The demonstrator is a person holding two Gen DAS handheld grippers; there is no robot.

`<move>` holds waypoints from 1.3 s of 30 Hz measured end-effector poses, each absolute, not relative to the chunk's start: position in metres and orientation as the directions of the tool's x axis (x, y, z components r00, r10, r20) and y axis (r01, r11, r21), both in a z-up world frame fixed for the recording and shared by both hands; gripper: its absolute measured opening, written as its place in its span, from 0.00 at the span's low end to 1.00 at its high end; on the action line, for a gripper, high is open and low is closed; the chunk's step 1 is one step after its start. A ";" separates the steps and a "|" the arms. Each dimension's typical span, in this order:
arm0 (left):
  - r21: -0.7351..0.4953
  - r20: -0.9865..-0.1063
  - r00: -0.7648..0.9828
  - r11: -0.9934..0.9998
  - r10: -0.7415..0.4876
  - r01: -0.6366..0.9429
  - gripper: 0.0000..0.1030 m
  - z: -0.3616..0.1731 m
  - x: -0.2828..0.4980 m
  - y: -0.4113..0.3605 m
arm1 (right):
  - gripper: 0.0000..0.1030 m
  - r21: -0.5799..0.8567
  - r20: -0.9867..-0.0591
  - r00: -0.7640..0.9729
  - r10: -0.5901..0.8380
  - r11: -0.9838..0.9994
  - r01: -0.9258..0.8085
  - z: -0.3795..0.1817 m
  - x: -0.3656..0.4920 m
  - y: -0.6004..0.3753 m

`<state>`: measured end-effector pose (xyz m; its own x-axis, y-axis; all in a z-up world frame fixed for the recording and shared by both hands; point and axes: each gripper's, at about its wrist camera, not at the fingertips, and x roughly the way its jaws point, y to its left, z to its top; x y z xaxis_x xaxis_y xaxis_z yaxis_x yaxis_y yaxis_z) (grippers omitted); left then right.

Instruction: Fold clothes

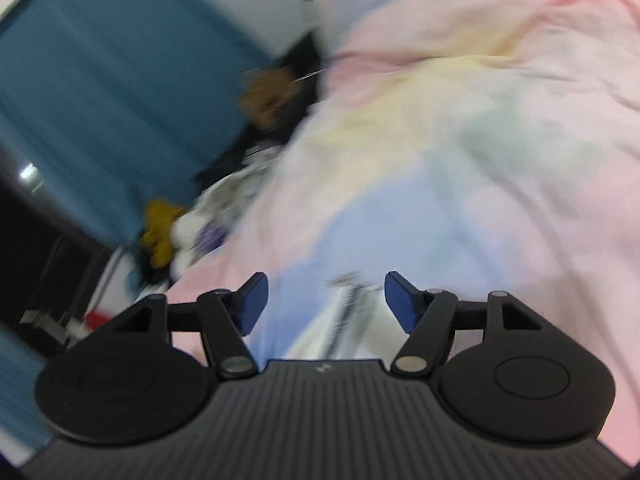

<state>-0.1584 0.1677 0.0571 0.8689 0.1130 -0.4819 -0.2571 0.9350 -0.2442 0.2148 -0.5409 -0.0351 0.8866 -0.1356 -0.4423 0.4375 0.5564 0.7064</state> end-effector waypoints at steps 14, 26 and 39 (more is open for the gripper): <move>-0.150 -0.578 0.751 0.946 -0.320 0.288 0.56 -0.040 0.063 -0.048 | 0.64 0.544 -0.608 0.791 0.057 0.756 0.364 -0.061 0.320 -0.491; -0.153 -0.652 0.676 0.933 -0.342 0.325 0.56 -0.127 0.118 -0.070 | 0.06 0.454 -0.676 0.736 0.020 0.798 0.395 -0.099 0.357 -0.487; -0.225 -0.547 0.744 0.923 -0.384 0.312 0.56 -0.090 0.090 -0.056 | 0.05 0.684 -0.058 0.995 0.084 0.729 -0.022 0.020 0.270 -0.491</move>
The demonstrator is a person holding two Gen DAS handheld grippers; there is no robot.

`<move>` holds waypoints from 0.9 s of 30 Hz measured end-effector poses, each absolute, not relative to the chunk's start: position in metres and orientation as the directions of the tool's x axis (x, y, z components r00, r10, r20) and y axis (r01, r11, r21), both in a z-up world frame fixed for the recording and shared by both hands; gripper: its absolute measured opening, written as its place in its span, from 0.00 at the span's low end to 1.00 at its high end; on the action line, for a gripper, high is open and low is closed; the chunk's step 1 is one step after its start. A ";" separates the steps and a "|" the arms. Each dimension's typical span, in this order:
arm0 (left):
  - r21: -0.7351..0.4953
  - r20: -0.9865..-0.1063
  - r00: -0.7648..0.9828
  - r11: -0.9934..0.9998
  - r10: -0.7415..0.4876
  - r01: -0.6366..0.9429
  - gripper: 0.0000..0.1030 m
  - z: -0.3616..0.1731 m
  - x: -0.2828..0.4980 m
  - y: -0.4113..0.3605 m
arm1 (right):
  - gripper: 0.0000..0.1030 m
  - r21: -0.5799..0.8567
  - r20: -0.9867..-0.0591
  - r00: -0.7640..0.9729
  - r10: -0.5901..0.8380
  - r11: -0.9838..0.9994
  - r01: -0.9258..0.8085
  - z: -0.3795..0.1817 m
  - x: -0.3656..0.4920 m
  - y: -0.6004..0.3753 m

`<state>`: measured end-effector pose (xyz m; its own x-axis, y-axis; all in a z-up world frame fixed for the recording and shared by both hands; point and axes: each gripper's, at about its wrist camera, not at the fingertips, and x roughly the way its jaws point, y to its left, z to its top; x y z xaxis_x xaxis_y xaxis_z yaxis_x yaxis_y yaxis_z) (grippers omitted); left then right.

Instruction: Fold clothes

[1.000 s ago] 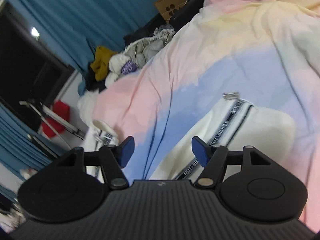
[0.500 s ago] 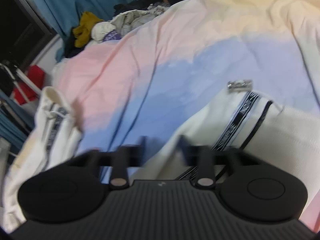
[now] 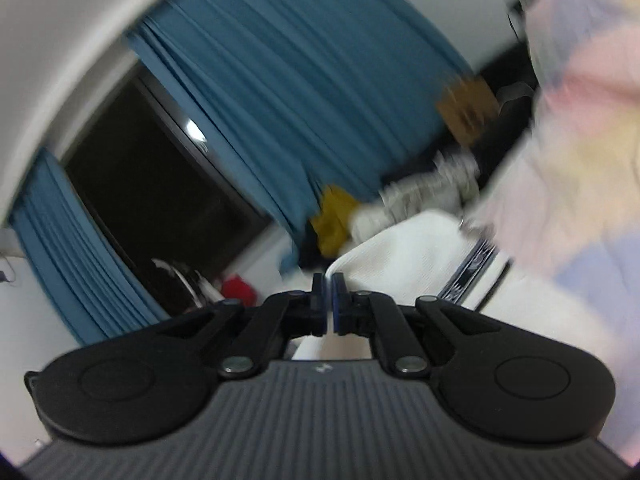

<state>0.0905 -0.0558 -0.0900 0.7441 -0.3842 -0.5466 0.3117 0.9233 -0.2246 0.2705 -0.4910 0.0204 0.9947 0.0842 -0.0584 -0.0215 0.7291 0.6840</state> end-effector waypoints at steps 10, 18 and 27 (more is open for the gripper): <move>-0.199 -0.551 0.731 0.913 -0.404 0.355 0.56 -0.085 0.078 -0.057 | 0.05 0.763 -0.572 0.820 0.018 0.378 0.524 -0.104 0.201 -0.560; -0.095 -0.640 0.690 0.926 -0.337 0.365 0.56 -0.122 0.088 -0.078 | 0.07 0.792 -0.515 0.857 0.002 0.383 0.475 -0.105 0.163 -0.552; -0.056 -0.671 0.690 0.946 -0.272 0.319 0.56 -0.134 0.098 -0.076 | 0.09 0.775 -0.504 0.864 0.011 0.446 0.447 -0.099 0.179 -0.569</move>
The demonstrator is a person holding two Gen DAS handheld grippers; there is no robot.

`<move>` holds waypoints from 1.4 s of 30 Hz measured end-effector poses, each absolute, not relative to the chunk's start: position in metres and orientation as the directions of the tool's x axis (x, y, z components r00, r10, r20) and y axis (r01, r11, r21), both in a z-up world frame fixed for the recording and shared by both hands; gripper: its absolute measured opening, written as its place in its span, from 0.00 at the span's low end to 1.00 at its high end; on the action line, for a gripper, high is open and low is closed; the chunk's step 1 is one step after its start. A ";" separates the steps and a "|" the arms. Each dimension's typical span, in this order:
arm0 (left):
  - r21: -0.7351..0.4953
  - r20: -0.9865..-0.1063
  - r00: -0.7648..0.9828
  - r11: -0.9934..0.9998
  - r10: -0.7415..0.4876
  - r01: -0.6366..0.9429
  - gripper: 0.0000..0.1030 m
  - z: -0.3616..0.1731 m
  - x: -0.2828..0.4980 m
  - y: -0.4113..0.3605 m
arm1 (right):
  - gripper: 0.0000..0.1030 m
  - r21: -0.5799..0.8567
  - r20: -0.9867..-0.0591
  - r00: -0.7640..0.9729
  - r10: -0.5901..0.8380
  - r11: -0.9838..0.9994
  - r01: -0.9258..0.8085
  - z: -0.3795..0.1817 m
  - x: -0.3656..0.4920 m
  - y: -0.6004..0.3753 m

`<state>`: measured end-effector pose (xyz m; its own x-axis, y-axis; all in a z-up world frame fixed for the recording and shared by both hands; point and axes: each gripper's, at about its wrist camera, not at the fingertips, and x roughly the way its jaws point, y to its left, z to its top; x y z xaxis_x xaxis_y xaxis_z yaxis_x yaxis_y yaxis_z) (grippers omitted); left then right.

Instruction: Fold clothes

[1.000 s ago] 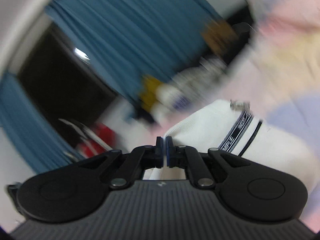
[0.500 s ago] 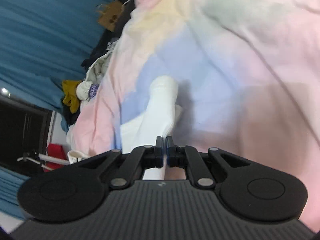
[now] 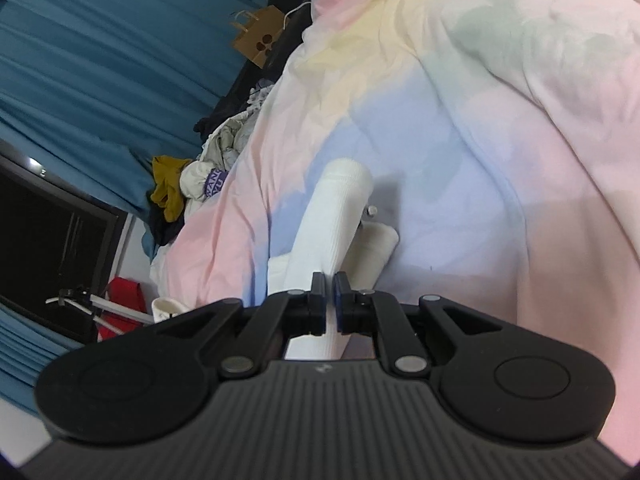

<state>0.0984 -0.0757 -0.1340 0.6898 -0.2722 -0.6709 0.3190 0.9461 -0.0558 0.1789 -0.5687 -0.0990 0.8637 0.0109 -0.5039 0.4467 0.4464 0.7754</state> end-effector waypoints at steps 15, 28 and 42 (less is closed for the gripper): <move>-0.211 -0.492 0.770 0.914 -0.406 0.348 0.03 -0.078 0.091 -0.025 | 0.13 0.722 -0.512 0.855 -0.082 0.500 0.479 -0.088 0.254 -0.568; -0.338 -0.343 0.735 0.807 -0.585 0.485 0.03 -0.046 0.057 0.004 | 0.05 0.720 -0.202 0.978 0.047 0.684 0.116 0.085 0.293 -0.508; -0.250 -0.617 0.565 0.817 -0.547 0.519 0.04 -0.097 0.048 -0.058 | 0.05 0.610 -0.708 0.705 -0.038 0.470 0.638 -0.105 0.153 -0.587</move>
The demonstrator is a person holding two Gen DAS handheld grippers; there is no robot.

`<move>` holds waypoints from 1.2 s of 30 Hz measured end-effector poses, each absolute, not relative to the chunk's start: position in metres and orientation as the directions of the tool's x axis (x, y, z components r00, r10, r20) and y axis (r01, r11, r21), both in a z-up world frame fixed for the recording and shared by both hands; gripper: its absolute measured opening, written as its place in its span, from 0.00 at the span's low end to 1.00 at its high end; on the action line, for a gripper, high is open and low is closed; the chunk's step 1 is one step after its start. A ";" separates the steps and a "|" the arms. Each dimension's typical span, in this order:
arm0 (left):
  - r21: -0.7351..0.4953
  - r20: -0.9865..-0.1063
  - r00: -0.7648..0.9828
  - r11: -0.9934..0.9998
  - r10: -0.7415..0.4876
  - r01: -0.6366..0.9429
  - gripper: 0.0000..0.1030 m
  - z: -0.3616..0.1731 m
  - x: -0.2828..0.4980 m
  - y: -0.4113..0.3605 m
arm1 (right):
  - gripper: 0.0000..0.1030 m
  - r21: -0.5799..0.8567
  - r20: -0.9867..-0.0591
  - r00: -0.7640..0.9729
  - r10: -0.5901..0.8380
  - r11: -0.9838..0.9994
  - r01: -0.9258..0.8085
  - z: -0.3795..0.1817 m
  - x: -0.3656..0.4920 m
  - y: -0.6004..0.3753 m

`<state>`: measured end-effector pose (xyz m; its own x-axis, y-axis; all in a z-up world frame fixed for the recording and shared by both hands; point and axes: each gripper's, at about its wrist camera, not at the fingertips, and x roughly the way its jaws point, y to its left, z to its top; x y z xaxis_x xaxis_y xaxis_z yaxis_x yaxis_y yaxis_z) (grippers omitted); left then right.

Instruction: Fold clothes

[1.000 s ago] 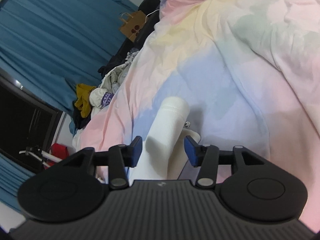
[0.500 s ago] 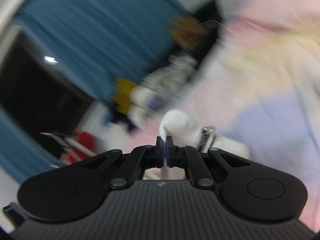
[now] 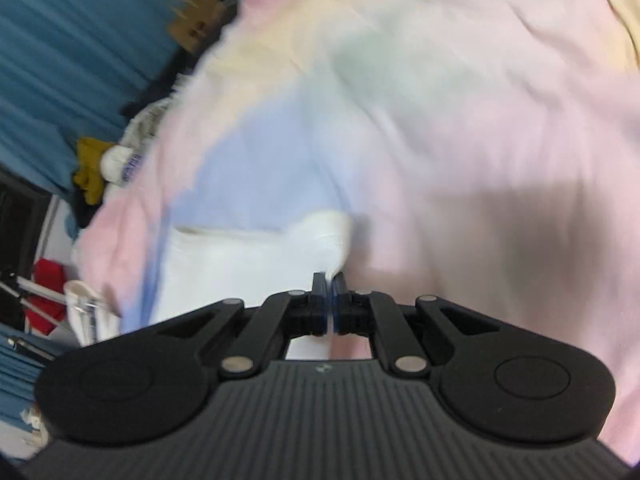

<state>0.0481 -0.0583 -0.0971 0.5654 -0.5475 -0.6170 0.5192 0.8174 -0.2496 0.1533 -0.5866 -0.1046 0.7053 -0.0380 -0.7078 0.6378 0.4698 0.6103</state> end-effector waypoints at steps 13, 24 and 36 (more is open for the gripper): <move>-0.276 -0.521 0.615 0.798 -0.592 0.536 0.48 -0.078 0.040 -0.051 | 0.50 0.480 -0.572 0.788 -0.226 0.687 0.545 -0.019 0.145 -0.560; -0.283 -0.455 0.787 0.906 -0.416 0.315 0.58 -0.075 0.058 -0.026 | 0.55 0.683 -0.448 0.865 0.228 0.711 0.166 -0.013 0.266 -0.463; -0.463 -0.357 0.844 0.861 -0.399 0.211 0.60 -0.085 0.089 -0.003 | 0.26 0.776 -0.438 0.822 0.365 0.615 0.141 -0.115 0.389 -0.418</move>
